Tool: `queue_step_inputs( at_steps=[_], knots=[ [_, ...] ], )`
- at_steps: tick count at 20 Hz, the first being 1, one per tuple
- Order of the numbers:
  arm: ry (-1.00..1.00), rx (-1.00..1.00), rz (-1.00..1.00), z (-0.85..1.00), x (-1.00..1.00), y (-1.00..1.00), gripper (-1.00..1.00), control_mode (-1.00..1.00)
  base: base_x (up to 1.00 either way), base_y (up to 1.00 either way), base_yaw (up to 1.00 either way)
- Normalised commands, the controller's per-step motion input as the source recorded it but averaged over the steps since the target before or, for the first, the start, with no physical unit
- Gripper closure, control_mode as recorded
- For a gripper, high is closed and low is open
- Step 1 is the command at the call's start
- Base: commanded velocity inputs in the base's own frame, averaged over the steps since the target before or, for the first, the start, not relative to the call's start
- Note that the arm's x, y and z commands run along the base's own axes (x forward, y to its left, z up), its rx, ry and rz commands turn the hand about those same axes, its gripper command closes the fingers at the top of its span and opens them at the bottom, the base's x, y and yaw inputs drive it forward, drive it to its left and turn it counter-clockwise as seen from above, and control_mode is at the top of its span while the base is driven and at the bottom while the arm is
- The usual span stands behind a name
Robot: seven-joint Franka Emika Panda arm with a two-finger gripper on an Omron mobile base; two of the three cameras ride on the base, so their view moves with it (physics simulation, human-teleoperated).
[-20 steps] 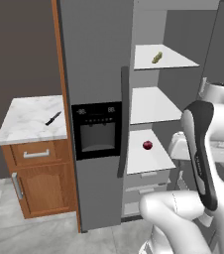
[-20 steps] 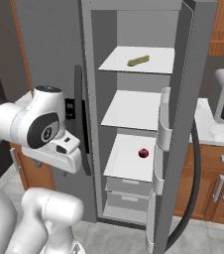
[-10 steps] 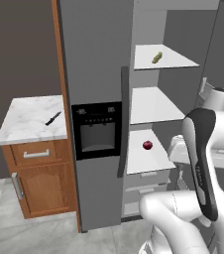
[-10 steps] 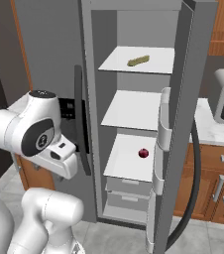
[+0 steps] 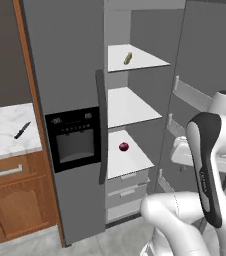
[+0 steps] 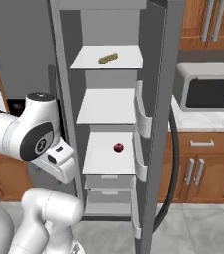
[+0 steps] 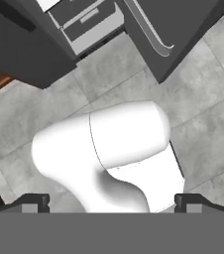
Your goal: Retrieve the butter from the fridge and place it on a plate on the dining table. Then retrieve the butter knife by the fridge and place it near the plate.
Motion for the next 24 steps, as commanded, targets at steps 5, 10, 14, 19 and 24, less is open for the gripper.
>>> queue_step_inputs(
  at_steps=[5, 10, 14, 19, 24],
  knots=[
    [0.00, 0.00, 0.00, 0.00, 0.00, 0.00, -1.00, 1.00, 0.21, 0.08, -0.14],
    [0.00, 0.00, 0.00, 0.00, 0.00, 0.00, -1.00, 1.00, 0.45, 0.07, 0.00],
    [0.00, 0.00, 0.00, 0.00, 0.00, 0.00, -1.00, 1.00, 0.75, 0.05, 0.00],
    [0.00, 0.00, 0.00, 0.00, 0.00, 0.00, -1.00, 1.00, 0.77, 0.00, 0.00],
    [0.00, 0.00, 0.00, 0.00, 0.00, 0.00, -1.00, 1.00, 0.67, -0.01, 0.00]
  ],
)
